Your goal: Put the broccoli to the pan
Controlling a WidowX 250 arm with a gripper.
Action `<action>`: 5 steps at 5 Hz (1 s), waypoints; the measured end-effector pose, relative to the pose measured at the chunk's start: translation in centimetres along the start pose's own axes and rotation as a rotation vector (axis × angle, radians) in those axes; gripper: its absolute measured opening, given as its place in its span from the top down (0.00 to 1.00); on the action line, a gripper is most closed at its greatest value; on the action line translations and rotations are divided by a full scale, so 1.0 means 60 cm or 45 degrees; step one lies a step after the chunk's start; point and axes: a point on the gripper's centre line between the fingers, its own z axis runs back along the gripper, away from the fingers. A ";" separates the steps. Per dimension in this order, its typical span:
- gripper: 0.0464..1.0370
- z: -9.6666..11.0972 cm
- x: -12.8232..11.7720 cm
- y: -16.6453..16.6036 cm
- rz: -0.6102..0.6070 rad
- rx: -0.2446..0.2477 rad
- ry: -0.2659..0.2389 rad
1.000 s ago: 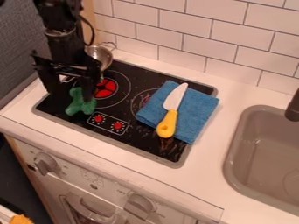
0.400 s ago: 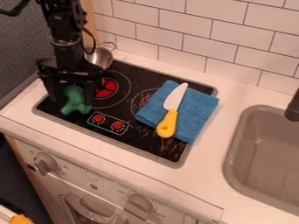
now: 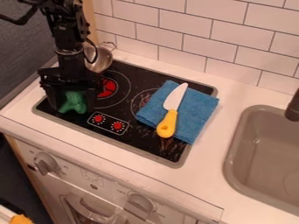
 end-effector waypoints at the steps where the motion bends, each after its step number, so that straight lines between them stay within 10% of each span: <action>1: 0.16 0.000 -0.004 -0.010 -0.026 -0.005 -0.004; 3: 0.16 0.093 -0.018 -0.044 -0.086 -0.108 -0.094; 5: 0.16 0.143 0.070 -0.021 -0.037 -0.108 -0.205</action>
